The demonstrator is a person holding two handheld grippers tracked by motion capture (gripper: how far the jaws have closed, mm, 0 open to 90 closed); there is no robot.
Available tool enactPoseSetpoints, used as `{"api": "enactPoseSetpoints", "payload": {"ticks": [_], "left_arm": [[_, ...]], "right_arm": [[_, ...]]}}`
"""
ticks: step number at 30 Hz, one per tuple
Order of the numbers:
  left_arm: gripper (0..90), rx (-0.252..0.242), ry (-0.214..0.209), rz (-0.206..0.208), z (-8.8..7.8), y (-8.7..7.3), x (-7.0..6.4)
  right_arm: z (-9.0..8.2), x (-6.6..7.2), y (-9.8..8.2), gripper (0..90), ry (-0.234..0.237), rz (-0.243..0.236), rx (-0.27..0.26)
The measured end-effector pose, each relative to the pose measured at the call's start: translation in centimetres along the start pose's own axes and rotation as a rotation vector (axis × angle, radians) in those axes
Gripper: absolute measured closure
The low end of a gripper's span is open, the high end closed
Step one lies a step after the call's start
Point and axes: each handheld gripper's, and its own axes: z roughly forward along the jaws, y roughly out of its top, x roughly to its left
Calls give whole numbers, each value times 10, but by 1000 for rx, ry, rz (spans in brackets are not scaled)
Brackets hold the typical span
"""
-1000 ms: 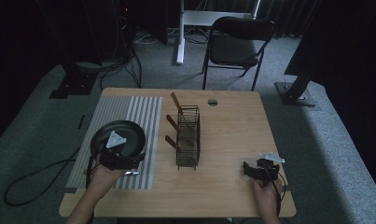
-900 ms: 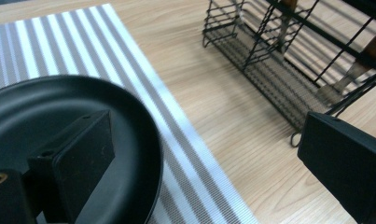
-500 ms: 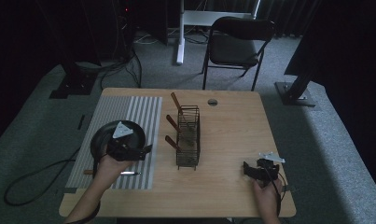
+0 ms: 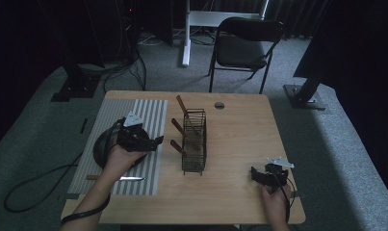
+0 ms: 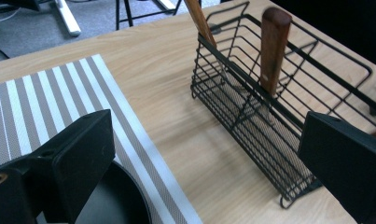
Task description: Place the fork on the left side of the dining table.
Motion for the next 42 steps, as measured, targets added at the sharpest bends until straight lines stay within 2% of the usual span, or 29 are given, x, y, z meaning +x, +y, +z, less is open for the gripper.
{"api": "enactPoseSetpoints", "payload": {"ticks": [4, 9, 17, 18, 22, 23, 25, 26, 27, 28, 30, 31, 35, 36, 41, 42], "left_arm": [[41, -6, -30, -24, 5, 5, 1], [41, -15, -57, -20, 8, 18, -5], [51, 2, -65, 7, 19, 28, -14], [98, 14, -55, 6, 26, 31, -15], [99, 28, -74, -6, 35, 34, -18], [143, 27, -82, -13, 37, 34, -18], [153, 31, -94, -23, 41, 35, -19], [174, 31, -92, -19, 42, 35, -20], [246, 35, -79, -12, 43, 35, -21], [280, 43, -79, -16, 46, 35, -21], [303, 40, -122, -39, 49, 35, -19], [368, 35, -134, -48, 50, 35, -19], [390, 33, -146, -48, 52, 35, -21], [422, 37, -162, -45, 56, 34, -24], [443, 40, -149, -52, 64, 32, -28], [446, 40, -159, -60, 66, 31, -28]], "right_arm": [[0, 0, 0, 129, 0, 0, 0], [0, 0, 0, 129, 0, 0, 0], [0, 0, 0, 129, 0, 2, -1], [0, 0, 0, 129, 0, 1, 0], [0, 0, 0, 129, 0, 1, 0], [0, 0, 0, 129, 0, 1, 0], [0, 0, 0, 129, 0, 0, 0], [0, 0, 0, 129, 0, 0, 0], [0, 0, 0, 129, 0, 0, 0], [0, 0, 0, 129, 0, 0, 0], [0, 0, 0, 129, 0, 0, 0], [0, 0, 0, 129, 0, 0, 0], [0, 0, 0, 129, 0, 0, 0], [0, 0, 0, 129, 0, 0, 0], [0, 0, 0, 129, 0, 0, 0], [0, 0, 0, 129, 0, 0, 0]]}}
